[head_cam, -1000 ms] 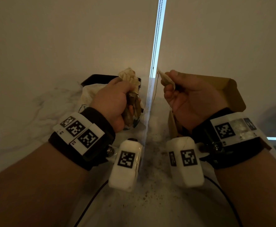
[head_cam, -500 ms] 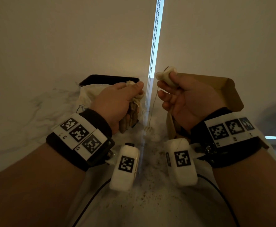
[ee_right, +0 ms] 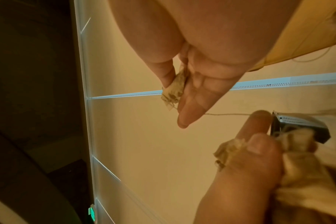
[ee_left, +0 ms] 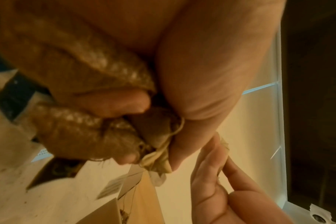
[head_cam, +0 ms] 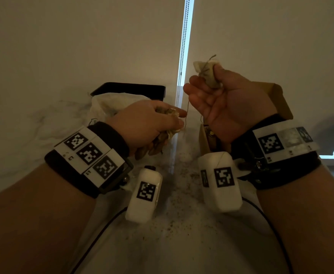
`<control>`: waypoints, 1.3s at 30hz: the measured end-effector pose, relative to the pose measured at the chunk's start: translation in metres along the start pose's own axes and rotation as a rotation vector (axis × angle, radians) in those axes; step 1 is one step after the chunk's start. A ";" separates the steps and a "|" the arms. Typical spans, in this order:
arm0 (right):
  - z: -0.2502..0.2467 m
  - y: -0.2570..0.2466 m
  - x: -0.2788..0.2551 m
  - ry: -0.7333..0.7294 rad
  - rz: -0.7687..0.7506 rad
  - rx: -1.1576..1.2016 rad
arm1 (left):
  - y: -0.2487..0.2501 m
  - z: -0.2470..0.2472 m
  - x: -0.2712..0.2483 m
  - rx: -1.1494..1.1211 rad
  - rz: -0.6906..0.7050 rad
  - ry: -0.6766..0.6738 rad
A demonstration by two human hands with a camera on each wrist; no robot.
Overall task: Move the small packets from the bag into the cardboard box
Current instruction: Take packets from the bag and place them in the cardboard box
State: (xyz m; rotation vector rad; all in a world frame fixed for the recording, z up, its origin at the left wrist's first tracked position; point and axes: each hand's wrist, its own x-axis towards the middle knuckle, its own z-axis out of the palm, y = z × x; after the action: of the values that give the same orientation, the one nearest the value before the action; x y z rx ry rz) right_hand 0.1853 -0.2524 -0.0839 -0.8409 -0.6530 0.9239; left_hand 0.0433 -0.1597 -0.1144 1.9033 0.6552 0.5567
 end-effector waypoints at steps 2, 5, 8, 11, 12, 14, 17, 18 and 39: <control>0.000 -0.001 0.000 -0.023 0.001 0.031 | -0.001 0.002 0.001 0.014 -0.011 0.011; 0.001 -0.004 -0.002 -0.053 0.000 0.061 | -0.002 0.005 0.002 0.052 -0.008 0.031; 0.003 -0.005 -0.003 -0.083 0.003 0.100 | -0.001 0.007 0.001 0.079 0.005 0.014; 0.004 -0.007 -0.005 -0.103 -0.002 0.156 | -0.001 0.007 0.001 0.161 0.024 -0.012; 0.004 -0.007 -0.005 -0.104 -0.002 0.168 | -0.001 0.008 0.001 0.187 0.030 -0.009; 0.002 -0.009 -0.006 -0.104 0.002 0.160 | 0.000 0.008 0.000 0.188 0.047 0.010; -0.004 -0.010 -0.004 -0.053 0.010 0.076 | 0.003 0.005 -0.004 0.065 0.080 0.083; -0.006 -0.010 -0.003 -0.025 0.010 0.054 | 0.004 0.002 -0.004 0.028 0.093 0.122; 0.009 -0.002 -0.008 -0.072 0.026 0.242 | 0.008 0.008 -0.005 0.266 0.087 -0.048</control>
State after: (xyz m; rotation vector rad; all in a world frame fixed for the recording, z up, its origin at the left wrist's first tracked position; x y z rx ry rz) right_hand 0.1755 -0.2576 -0.0784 -0.6033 -0.5798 1.0376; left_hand 0.0460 -0.1712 -0.1109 2.1963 0.6428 0.4961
